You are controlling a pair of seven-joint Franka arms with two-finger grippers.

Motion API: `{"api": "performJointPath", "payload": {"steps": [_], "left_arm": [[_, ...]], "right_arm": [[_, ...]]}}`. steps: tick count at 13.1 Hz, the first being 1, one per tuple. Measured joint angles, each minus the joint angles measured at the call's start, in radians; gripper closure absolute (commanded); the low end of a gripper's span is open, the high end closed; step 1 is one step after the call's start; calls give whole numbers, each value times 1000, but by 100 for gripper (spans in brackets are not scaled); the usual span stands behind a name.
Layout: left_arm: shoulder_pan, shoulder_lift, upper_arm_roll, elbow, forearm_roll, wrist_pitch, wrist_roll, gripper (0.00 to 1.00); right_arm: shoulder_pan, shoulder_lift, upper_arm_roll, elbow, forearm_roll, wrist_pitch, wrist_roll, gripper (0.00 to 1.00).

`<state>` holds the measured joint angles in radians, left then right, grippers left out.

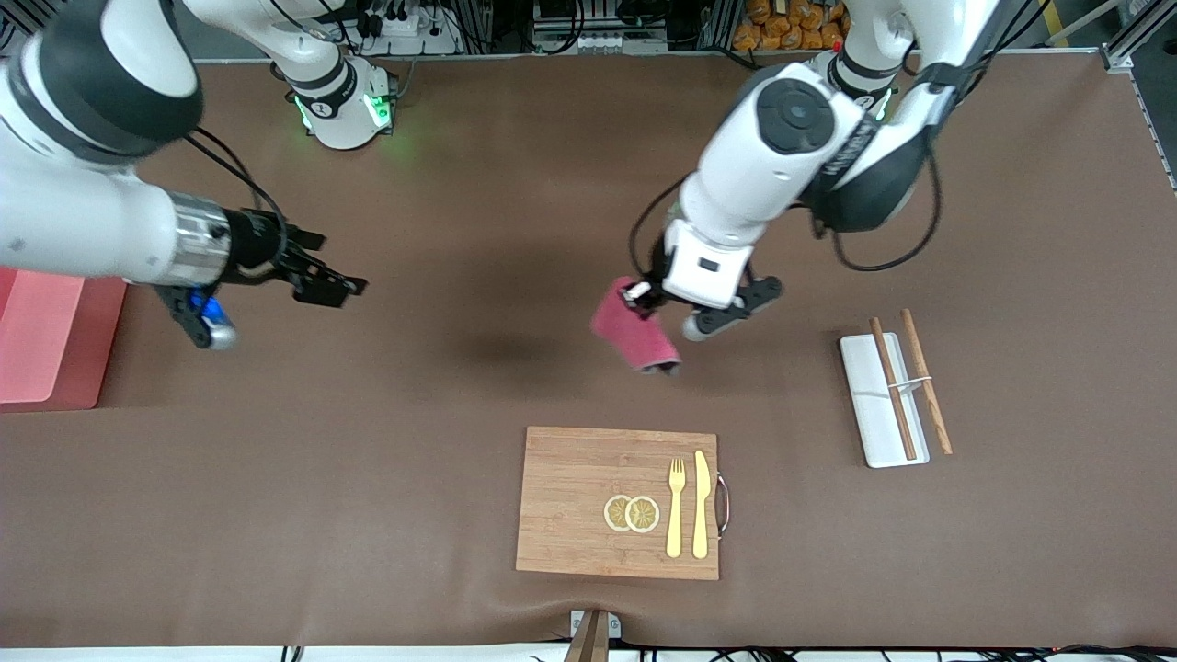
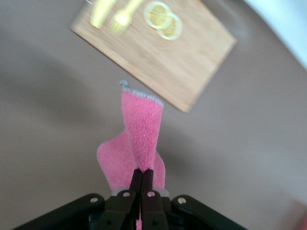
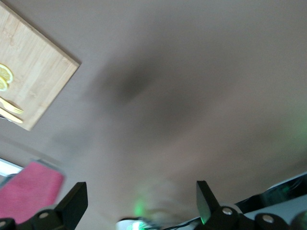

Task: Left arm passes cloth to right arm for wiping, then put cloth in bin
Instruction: 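Lift the cloth with the left gripper while the right gripper approaches, then grasp the cloth with the right gripper and release the left gripper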

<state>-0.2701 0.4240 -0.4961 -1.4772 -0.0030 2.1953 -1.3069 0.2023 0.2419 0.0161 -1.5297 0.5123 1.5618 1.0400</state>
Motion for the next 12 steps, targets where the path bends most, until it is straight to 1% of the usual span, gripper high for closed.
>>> {"api": "performJointPath", "payload": {"steps": [2, 4, 5, 7, 8, 9, 11, 12], "left_arm": [[-68, 52, 0, 27, 0, 163, -146, 100], [-127, 104, 0, 38, 0, 336, -275, 100], [-150, 129, 0, 49, 0, 390, -322, 100], [-174, 172, 1, 86, -1, 428, -380, 100], [-180, 188, 1, 102, -1, 441, -413, 100], [-182, 199, 1, 113, -1, 455, -443, 100], [-184, 208, 1, 121, -1, 468, -469, 100], [-184, 210, 1, 121, -1, 470, -473, 100]], "right_arm": [[65, 54, 1, 0, 61, 88, 132, 0], [98, 106, 1, 0, 151, 154, 216, 0], [99, 129, -1, 0, 178, 176, 228, 0], [91, 163, -11, 0, 214, 213, 230, 0], [86, 175, -15, 0, 224, 229, 230, 5], [82, 184, -16, 0, 230, 240, 230, 23], [81, 196, -15, 0, 246, 263, 230, 55], [83, 198, -14, 0, 263, 264, 230, 78]]}}
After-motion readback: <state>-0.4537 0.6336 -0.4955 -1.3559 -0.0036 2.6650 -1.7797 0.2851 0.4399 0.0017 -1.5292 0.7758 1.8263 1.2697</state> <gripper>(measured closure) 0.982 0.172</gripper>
